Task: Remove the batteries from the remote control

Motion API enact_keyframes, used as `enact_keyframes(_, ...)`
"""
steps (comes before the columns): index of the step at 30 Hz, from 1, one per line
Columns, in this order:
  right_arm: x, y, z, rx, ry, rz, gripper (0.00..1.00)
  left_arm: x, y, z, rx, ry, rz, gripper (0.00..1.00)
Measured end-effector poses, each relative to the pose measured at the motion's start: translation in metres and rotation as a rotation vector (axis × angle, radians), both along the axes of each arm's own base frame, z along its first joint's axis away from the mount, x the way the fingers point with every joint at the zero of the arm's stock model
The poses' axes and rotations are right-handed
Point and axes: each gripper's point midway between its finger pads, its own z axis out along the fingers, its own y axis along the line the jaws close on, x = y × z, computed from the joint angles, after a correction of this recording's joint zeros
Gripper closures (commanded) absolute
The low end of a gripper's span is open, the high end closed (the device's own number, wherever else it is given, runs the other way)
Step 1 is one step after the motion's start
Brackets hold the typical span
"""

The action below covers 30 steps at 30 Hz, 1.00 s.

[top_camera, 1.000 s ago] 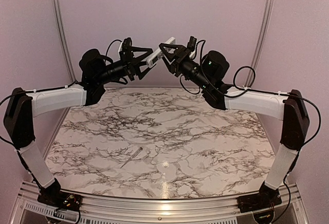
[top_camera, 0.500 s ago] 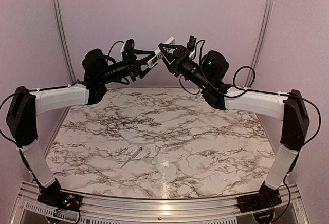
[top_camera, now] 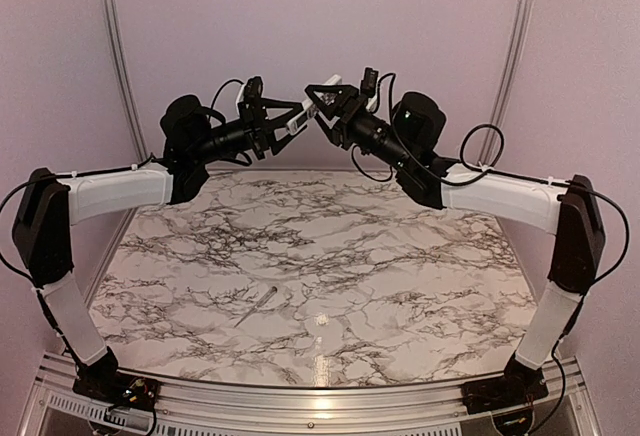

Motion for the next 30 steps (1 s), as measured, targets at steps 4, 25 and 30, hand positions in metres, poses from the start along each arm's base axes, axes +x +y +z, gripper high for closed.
enact_keyframes(4,-0.004,0.01,-0.01,-0.09,0.02,0.043,0.02,-0.003,-0.006,-0.011,0.05,-0.018,-0.009,1.0)
enact_keyframes(25,0.001,-0.099,-0.035,-0.418,0.216,-0.031,0.02,-0.016,0.015,-0.015,0.373,-0.363,0.162,1.0)
enact_keyframes(30,-0.002,-0.118,-0.045,-0.455,0.295,0.025,0.02,-0.018,0.023,-0.028,0.506,-0.498,0.207,1.0)
